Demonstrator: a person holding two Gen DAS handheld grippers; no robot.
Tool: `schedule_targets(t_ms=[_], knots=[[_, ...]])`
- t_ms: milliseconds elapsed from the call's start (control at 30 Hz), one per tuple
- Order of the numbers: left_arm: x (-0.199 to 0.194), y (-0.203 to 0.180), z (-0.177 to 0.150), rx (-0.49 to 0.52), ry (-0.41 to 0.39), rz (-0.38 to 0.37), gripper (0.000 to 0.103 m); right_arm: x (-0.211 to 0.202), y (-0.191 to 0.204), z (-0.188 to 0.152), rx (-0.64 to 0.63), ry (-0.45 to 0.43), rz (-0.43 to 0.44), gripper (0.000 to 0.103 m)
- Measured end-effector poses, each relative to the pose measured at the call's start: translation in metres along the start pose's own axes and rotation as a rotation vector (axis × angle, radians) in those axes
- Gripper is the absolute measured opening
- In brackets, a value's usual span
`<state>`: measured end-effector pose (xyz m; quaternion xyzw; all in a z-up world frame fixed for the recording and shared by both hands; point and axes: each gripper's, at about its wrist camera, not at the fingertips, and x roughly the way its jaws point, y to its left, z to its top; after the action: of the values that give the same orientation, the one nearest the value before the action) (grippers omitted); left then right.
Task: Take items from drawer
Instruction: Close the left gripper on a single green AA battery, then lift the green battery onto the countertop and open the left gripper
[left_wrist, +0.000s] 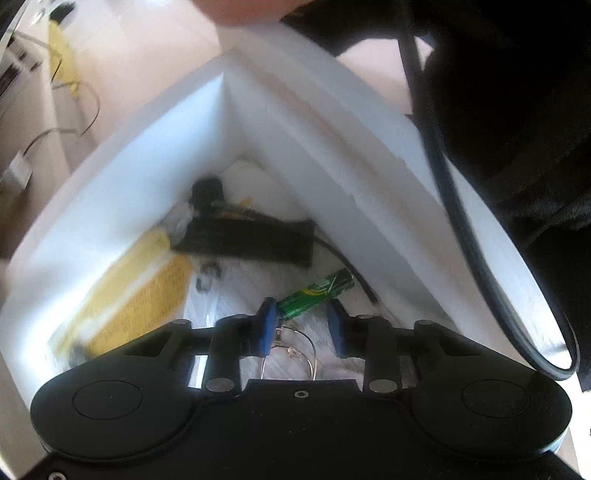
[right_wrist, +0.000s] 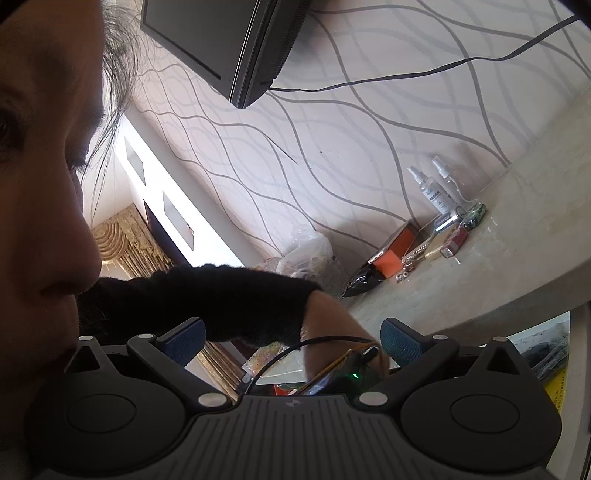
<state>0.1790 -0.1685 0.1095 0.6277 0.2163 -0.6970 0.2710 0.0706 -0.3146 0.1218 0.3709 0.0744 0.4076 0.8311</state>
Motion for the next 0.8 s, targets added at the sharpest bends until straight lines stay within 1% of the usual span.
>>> schedule_targets(t_ms=[100,133,233,333,367,433,467,500,567,633,700,800], knots=[[-0.008,0.006,-0.016,-0.133,0.016,-0.030,0.013,0.000,0.001,-0.001,-0.010,-0.003,-0.005,0.103],[-0.010,0.006,-0.023,-0.178,0.008,-0.042,0.012,-0.001,0.001,-0.001,-0.011,-0.004,-0.004,0.103],[-0.018,0.001,-0.041,-0.274,-0.015,-0.024,0.012,-0.001,0.001,-0.003,-0.010,-0.004,0.000,0.103],[-0.028,0.003,-0.053,-0.335,-0.047,0.004,0.013,0.000,0.002,-0.003,-0.013,0.003,0.001,0.103],[-0.032,0.004,-0.056,-0.343,-0.063,0.011,0.014,0.001,0.002,-0.003,-0.016,0.007,0.001,0.103],[-0.040,0.003,-0.058,-0.309,-0.088,0.025,0.017,0.002,0.003,-0.003,-0.018,0.015,-0.003,0.103],[-0.030,-0.005,-0.044,-0.278,-0.085,0.026,0.017,0.003,0.003,-0.003,-0.018,0.019,-0.005,0.103],[-0.009,-0.017,-0.022,-0.246,-0.075,0.037,0.019,0.004,0.003,-0.003,-0.017,0.024,-0.007,0.103],[-0.008,-0.015,-0.020,-0.212,-0.059,0.025,0.022,0.004,0.004,-0.003,-0.022,0.025,-0.013,0.103],[-0.013,-0.025,-0.020,-0.195,-0.063,0.001,0.022,0.003,0.005,-0.004,-0.027,0.021,-0.019,0.103],[-0.016,-0.020,-0.019,-0.190,-0.066,-0.018,0.019,0.002,0.005,-0.004,-0.025,0.016,-0.019,0.103],[-0.020,-0.016,-0.019,-0.203,-0.072,-0.026,0.012,0.002,0.003,-0.003,-0.016,0.011,-0.017,0.103]])
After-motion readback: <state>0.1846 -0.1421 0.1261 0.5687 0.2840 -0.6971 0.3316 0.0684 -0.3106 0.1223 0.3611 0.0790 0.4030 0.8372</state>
